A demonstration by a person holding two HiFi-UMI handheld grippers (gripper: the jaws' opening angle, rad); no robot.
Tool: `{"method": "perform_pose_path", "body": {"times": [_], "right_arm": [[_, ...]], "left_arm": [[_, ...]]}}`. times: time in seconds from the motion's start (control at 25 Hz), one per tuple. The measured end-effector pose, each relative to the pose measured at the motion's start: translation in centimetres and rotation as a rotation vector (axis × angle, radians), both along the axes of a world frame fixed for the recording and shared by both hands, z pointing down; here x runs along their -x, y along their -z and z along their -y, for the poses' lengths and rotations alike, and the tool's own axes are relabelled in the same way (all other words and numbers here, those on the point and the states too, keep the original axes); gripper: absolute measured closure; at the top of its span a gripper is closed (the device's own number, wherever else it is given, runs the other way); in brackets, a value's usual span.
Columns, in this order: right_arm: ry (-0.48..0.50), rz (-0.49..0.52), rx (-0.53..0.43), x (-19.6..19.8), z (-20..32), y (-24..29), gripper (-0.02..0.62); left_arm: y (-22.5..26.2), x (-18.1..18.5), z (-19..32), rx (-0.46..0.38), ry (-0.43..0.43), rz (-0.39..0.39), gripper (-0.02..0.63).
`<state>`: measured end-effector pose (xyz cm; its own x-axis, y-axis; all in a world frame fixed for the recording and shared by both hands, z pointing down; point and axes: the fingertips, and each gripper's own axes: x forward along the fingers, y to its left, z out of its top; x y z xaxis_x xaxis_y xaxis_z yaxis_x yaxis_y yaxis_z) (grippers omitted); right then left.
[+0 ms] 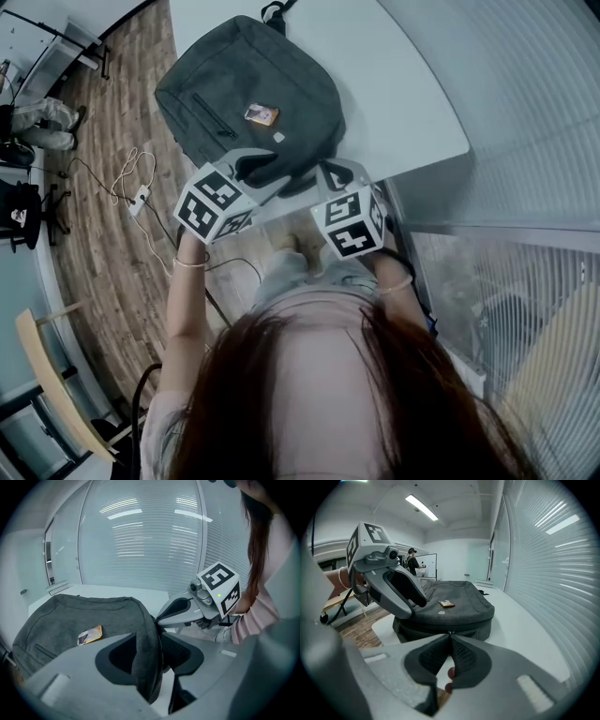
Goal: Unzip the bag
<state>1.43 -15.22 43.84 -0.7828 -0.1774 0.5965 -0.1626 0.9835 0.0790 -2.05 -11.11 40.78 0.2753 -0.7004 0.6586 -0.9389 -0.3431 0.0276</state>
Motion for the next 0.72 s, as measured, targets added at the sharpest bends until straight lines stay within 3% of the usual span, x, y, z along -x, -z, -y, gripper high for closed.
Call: {"method": "perform_pose_path", "body": {"times": [0.24, 0.36, 0.72], "right_arm": [[0.047, 0.011, -0.006, 0.3, 0.1, -0.4, 0.583], [0.062, 0.013, -0.027, 0.1, 0.2, -0.1, 0.583], [0.098, 0.032, -0.133, 0.4, 1.7, -0.1, 0.584]], "left_arm": [[-1.8, -0.9, 1.7, 0.033, -0.013, 0.090, 0.440], [-2.3, -0.9, 1.9, 0.047, -0.018, 0.142, 0.492], [-2.3, -0.4, 2.0, 0.034, 0.012, 0.062, 0.544]]}}
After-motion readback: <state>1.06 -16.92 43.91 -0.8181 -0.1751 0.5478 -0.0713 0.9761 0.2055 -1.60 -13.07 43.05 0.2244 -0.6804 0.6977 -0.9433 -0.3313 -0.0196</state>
